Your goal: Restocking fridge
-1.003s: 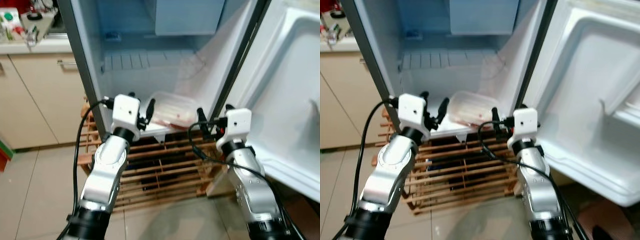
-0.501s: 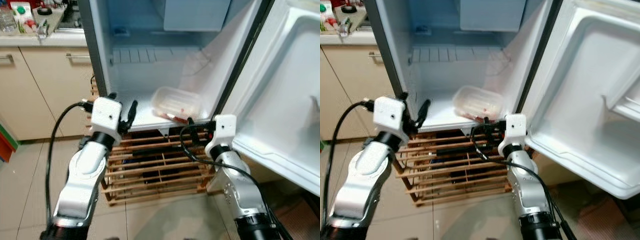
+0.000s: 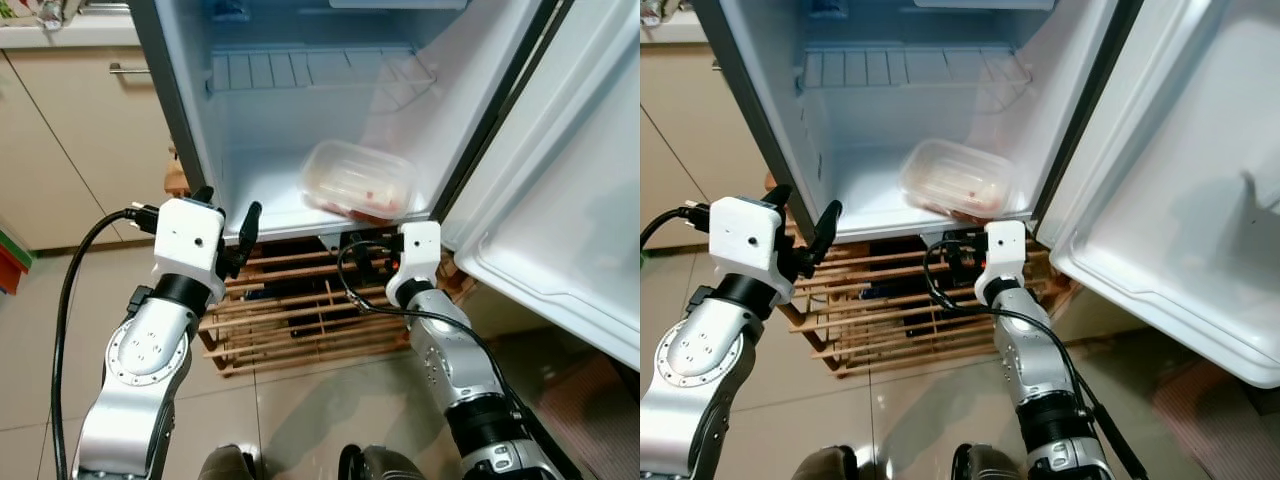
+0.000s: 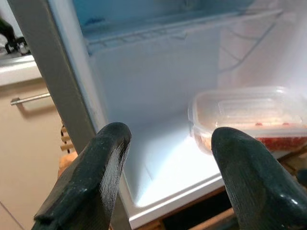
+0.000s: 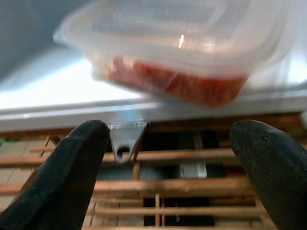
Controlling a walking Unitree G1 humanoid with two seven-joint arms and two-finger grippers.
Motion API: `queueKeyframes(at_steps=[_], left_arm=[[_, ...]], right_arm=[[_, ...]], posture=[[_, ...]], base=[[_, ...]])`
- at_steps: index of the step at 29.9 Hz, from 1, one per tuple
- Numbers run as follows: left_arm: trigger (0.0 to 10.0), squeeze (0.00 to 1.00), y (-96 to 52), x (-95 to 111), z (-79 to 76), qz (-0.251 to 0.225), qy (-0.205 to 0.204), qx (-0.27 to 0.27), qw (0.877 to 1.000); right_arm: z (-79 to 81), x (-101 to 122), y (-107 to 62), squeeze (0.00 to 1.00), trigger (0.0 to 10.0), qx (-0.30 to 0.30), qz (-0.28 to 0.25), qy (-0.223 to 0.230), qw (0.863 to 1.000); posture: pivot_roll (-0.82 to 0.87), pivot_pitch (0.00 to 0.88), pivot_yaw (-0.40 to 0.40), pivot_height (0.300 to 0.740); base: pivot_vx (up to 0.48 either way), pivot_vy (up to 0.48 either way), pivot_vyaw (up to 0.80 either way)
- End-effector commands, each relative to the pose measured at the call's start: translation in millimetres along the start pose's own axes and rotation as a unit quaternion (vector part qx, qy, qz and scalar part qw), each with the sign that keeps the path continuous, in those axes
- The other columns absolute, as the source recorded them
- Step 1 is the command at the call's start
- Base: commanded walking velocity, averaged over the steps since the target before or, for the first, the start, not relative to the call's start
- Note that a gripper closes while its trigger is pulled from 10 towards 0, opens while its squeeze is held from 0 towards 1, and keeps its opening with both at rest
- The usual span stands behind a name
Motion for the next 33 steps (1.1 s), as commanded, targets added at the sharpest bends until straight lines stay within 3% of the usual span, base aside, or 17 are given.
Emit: queueKeyframes(at_steps=[1, 9, 14, 23, 28, 33], left_arm=[[10.0, 0.00, -5.0, 3, -0.4, 0.003, 0.000, -0.002, 1.000], [10.0, 0.00, -14.9, 9, 0.4, 0.014, -0.001, 0.000, 1.000], [10.0, 0.00, -19.0, 11, -0.2, 0.021, -0.004, 0.004, 1.000], [10.0, 0.00, -21.6, 9, -2.9, 0.033, -0.011, 0.004, 0.999], [10.0, 0.00, -22.5, 9, -4.1, 0.039, -0.012, 0.001, 0.999], [10.0, 0.00, -23.4, 7, -4.3, 0.044, -0.012, 0.001, 0.999]], right_arm=[[-2.4, -2, 0.6, 0.00, 10.0, -0.006, 0.001, 0.001, 1.000], [-9.7, 12, 13.9, 0.00, 10.0, -0.025, -0.025, 0.000, 0.999], [-8.5, 43, 26.8, 0.00, 10.0, -0.025, -0.083, -0.024, 0.996], [-4.6, 57, 39.1, 0.00, 10.0, -0.018, -0.099, -0.034, 0.994], [-4.1, 71, 48.5, 0.00, 10.0, -0.019, -0.115, -0.079, 0.990], [-15.3, 87, 52.1, 0.00, 10.0, -0.037, -0.138, -0.137, 0.980]], posture=[[0.14, 0.270, -0.064, 0.740], [0.16, 0.319, -0.048, 0.740], [0.16, 0.330, -0.051, 0.740], [0.16, 0.340, -0.053, 0.740], [0.16, 0.352, -0.042, 0.740], [0.16, 0.357, -0.041, 0.740]], base=[[0.000, 0.000, 0.00], [0.000, 0.000, 0.00], [0.000, 0.000, 0.00], [0.000, 0.000, 0.00], [0.000, 0.000, 0.00], [0.000, 0.000, 0.00]])
Point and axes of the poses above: a point about 5 cm out from each wrist's last joint towards the gripper, its own y axis pointing out of the wrist towards the gripper, its own x axis along the axis of the wrist's last joint, z = x × y, the point moved 2 cm from there along y, pointing out of the wrist towards the gripper, and after that the axes turned 2 degrees about -y, right-handed, at the moved point
